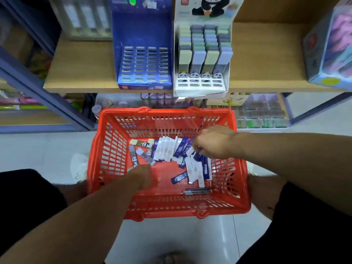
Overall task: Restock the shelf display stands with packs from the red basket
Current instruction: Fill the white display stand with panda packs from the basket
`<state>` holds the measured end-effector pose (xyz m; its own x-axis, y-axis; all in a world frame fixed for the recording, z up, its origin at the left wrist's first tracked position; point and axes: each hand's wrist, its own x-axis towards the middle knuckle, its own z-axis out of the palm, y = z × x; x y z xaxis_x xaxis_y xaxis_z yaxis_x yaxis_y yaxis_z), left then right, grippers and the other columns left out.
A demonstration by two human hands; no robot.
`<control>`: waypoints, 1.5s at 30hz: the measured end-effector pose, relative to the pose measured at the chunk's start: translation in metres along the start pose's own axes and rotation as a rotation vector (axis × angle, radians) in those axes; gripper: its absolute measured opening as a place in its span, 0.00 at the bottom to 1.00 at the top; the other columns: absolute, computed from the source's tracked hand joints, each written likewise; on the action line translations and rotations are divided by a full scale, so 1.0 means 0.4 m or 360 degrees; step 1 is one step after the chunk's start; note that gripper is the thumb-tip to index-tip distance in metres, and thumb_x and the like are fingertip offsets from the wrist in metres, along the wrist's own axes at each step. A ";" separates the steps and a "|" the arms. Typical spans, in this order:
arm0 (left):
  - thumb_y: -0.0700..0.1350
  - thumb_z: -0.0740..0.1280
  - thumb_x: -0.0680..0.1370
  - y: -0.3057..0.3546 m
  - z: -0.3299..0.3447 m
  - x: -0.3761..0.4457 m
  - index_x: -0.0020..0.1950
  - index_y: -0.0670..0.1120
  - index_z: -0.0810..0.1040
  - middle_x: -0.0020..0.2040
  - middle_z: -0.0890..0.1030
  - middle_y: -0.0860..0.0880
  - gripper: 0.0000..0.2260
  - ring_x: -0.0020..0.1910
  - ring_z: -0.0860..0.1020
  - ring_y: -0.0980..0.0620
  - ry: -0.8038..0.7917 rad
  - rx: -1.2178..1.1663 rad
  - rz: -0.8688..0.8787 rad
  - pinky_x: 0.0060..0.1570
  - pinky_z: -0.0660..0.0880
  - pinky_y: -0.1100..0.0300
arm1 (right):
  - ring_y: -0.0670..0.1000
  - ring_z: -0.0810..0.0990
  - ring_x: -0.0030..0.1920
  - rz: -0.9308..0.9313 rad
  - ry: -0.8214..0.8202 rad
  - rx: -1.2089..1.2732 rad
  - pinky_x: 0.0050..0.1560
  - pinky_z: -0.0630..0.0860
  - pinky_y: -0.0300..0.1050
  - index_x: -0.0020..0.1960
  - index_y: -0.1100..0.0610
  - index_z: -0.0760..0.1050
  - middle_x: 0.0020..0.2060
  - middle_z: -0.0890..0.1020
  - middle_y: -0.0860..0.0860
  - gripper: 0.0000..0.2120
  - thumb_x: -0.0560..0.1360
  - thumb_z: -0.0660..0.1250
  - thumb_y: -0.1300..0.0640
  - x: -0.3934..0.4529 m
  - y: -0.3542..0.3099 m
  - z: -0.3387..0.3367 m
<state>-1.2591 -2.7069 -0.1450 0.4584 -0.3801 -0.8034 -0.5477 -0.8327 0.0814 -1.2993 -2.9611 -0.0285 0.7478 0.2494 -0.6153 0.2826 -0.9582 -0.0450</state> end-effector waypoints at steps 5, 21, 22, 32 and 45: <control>0.48 0.61 0.83 0.000 0.124 0.034 0.75 0.47 0.69 0.73 0.72 0.43 0.21 0.71 0.72 0.45 -0.0238 -0.0145 0.0095 0.69 0.68 0.55 | 0.56 0.80 0.55 0.0007 -0.0332 0.0163 0.52 0.79 0.48 0.58 0.51 0.81 0.56 0.82 0.52 0.11 0.77 0.68 0.56 0.118 -0.064 0.168; 0.46 0.62 0.82 -0.050 0.145 0.091 0.77 0.41 0.59 0.75 0.64 0.38 0.26 0.73 0.66 0.40 0.0180 -0.0485 -0.0717 0.72 0.67 0.48 | 0.54 0.82 0.47 -0.0198 -0.0367 -0.0139 0.43 0.75 0.49 0.54 0.56 0.81 0.50 0.82 0.53 0.07 0.78 0.66 0.61 0.239 -0.207 0.458; 0.46 0.63 0.81 -0.062 0.154 0.103 0.78 0.40 0.58 0.75 0.65 0.38 0.28 0.73 0.67 0.40 0.0163 -0.0562 -0.0806 0.71 0.68 0.48 | 0.54 0.81 0.47 -0.0159 -0.0362 -0.0154 0.42 0.74 0.49 0.55 0.55 0.80 0.51 0.82 0.53 0.08 0.78 0.66 0.61 0.242 -0.208 0.461; 0.43 0.61 0.84 -0.074 0.178 0.158 0.72 0.36 0.64 0.67 0.75 0.40 0.19 0.64 0.78 0.45 0.0185 -0.0689 -0.1014 0.58 0.76 0.57 | 0.53 0.76 0.62 0.0187 -0.0124 0.0389 0.60 0.74 0.48 0.61 0.54 0.79 0.64 0.76 0.52 0.13 0.78 0.63 0.59 0.265 -0.225 0.481; 0.52 0.59 0.83 -0.075 0.188 0.186 0.75 0.40 0.63 0.71 0.70 0.37 0.25 0.70 0.71 0.39 0.0161 -0.0903 -0.1035 0.68 0.69 0.49 | 0.49 0.73 0.65 0.0376 0.0029 0.0905 0.60 0.76 0.46 0.56 0.47 0.79 0.69 0.71 0.45 0.15 0.75 0.64 0.63 0.316 -0.223 0.453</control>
<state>-1.2612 -2.6800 -0.2515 0.6342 0.2292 -0.7384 0.2641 -0.9618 -0.0718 -1.3389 -2.8695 -0.2449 0.7627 0.0184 -0.6465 -0.2533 -0.9112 -0.3249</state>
